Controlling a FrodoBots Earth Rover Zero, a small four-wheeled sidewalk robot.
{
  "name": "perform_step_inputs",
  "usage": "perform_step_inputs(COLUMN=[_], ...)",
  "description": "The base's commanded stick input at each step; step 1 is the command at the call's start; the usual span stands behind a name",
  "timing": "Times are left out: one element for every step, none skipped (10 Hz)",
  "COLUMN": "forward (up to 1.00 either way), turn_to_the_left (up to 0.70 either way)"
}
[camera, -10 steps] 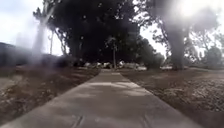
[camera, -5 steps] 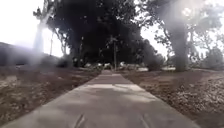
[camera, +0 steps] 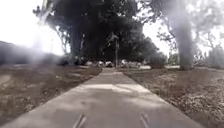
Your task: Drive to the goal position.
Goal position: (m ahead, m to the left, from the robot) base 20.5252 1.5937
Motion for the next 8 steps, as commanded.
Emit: perform_step_inputs(forward=[0.7,0.7,0.7,0.7,0.7,0.7,0.7,0.7], turn_to_the_left=[0.0,0.0,0.0,0.0,0.0,0.0,0.0,0.0])
